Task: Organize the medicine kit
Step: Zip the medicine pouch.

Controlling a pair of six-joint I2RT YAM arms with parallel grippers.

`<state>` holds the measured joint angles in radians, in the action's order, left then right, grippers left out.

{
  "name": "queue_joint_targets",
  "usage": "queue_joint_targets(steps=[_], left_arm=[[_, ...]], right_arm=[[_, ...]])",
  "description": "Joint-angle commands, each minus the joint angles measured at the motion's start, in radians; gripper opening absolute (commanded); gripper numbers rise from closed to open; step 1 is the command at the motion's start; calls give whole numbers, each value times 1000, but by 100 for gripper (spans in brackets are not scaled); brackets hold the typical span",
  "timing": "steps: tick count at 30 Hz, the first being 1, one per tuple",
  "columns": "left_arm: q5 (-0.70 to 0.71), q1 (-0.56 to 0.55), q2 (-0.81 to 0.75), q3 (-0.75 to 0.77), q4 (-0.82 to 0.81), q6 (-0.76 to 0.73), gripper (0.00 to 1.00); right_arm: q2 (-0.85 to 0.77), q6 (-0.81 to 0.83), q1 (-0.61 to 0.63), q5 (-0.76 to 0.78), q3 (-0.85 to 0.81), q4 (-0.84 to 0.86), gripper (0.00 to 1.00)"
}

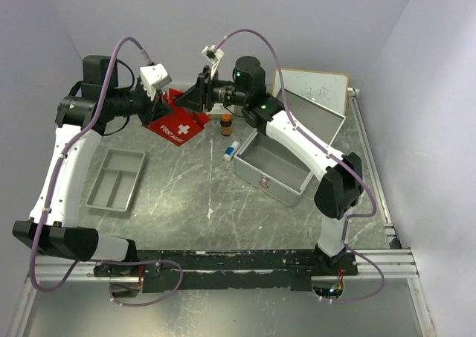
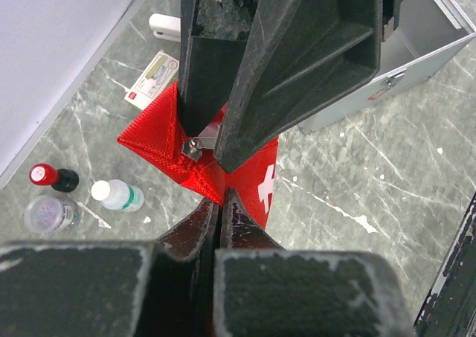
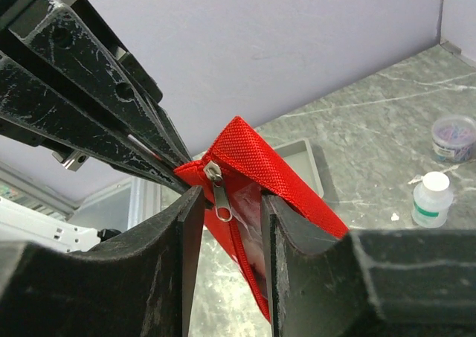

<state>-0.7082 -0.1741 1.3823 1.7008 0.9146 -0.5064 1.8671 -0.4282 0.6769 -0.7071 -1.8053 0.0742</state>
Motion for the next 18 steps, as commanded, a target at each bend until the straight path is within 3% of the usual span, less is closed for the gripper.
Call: queue_joint_targets(steps=[1, 4, 10, 18], left_arm=[[-53, -1, -16, 36, 10, -24, 7], [-64, -1, -16, 37, 18, -26, 7], [-66, -1, -12, 34, 21, -32, 7], [-68, -1, -2, 27, 31, -42, 7]], right_arm=[[10, 21, -4, 21, 2, -22, 36], [6, 24, -3, 28, 0, -15, 34], [-8, 48, -3, 45, 3, -21, 3], [-42, 76, -9, 69, 28, -36, 0]])
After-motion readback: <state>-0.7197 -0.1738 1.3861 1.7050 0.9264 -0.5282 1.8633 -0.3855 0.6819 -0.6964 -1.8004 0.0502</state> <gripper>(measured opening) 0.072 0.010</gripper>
